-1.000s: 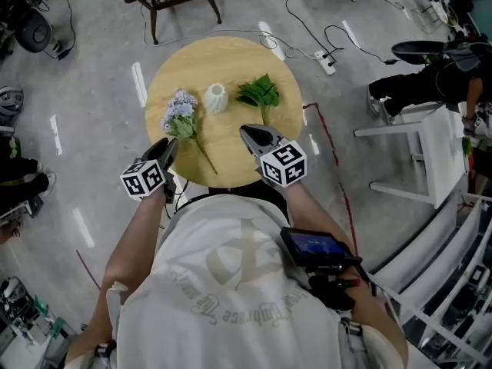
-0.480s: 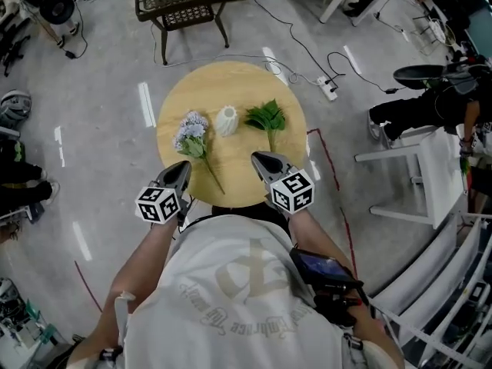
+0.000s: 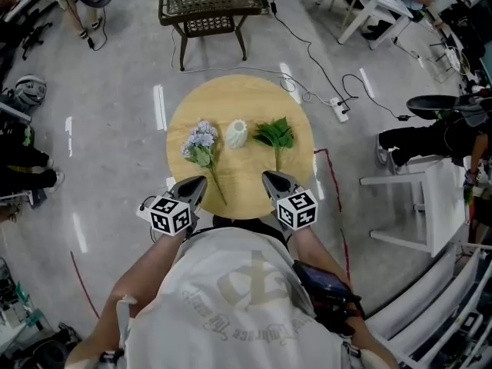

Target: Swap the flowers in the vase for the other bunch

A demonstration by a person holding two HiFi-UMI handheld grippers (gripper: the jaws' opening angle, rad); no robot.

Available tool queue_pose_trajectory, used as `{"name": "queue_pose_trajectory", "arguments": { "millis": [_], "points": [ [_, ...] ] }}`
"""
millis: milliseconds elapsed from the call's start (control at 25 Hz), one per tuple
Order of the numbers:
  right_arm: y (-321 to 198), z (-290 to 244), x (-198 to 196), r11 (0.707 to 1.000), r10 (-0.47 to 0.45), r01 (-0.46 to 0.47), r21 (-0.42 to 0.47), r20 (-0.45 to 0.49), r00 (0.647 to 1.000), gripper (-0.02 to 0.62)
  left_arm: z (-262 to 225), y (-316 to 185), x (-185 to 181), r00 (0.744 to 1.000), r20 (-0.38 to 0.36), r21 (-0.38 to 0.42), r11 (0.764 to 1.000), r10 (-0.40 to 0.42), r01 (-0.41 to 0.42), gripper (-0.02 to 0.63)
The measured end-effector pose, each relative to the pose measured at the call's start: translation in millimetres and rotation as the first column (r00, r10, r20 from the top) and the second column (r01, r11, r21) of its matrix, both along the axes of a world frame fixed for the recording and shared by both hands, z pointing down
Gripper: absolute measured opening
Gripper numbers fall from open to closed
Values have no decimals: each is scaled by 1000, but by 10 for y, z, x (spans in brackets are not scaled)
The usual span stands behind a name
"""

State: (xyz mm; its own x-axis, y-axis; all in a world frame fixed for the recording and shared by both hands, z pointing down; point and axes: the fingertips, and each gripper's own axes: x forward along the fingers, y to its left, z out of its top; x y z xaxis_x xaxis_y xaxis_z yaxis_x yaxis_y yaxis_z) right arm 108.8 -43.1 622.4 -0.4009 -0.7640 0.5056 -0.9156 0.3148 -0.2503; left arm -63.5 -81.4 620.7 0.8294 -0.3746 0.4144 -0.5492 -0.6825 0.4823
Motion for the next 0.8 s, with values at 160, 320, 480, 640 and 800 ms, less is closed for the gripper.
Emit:
{"name": "queue_pose_trajectory", "arguments": {
  "millis": [160,320,480,640,800],
  "points": [
    [-17,125,204,999,15,-16,-38,-24,1000,9,15,37,102,1000,27,-2,1000,16,-16,12],
    [-80,223,459,996,57,-59,-67,-33,998,11,-47,19,241,998,51,17,999,30,-31,12],
    [-139,338,745,988,111,-116,-98,-53,992,22,-144,6,390,999,47,31,999,24,-25,12],
    [-219,447,998,977,166,-172,-130,-54,985,120,-196,-8,478,999,53,35,999,11,-13,12],
    [-312,549,1214,960,233,-233,-156,-22,972,172,-198,36,507,998,62,28,1000,-7,5,12]
  ]
}}
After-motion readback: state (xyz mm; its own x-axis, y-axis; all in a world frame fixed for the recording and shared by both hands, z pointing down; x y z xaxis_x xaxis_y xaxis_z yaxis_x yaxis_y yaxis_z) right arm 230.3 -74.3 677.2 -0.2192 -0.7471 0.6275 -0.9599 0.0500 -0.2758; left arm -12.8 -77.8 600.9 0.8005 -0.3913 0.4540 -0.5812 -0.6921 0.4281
